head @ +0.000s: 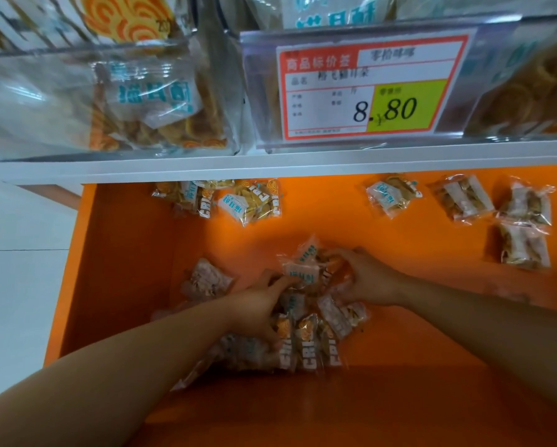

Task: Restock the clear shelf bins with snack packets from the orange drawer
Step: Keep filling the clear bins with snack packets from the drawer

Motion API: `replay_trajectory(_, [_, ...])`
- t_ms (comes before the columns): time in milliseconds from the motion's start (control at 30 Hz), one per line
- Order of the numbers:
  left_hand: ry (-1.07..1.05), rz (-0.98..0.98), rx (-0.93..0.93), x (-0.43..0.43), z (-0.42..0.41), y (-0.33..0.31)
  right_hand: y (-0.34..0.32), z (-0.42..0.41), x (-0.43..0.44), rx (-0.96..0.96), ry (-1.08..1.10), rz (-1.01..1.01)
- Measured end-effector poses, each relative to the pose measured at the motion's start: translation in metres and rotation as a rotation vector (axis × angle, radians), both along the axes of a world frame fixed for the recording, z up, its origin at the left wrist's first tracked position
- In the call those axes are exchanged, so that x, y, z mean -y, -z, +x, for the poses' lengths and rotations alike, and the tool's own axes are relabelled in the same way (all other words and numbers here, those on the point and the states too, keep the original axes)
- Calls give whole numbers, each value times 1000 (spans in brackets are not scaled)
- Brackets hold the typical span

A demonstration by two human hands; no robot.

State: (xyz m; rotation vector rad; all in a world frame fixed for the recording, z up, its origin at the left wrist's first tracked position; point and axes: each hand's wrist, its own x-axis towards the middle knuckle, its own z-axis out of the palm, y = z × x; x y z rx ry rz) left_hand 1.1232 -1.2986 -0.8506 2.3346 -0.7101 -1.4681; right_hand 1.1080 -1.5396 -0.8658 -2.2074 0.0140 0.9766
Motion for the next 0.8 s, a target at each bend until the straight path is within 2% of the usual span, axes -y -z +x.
replay_trajectory(133, [-108, -89, -32, 2, 7, 0, -7, 6, -4, 10, -27, -13])
replay_trajectory(300, [-176, -132, -75, 5, 7, 2, -12, 4, -16, -12, -51, 67])
replay_trajectory(500, [-162, -160, -8, 12, 5, -9, -17, 3, -22, 136, 2, -42])
replay_trajectory(600, [-190, -183, -8, 16, 7, -24, -39, 7, -20, 273, -23, -100])
replay_trajectory(800, [-149, -280, 261, 23, 8, -85, -106, 3, -15, 457, 66, -96])
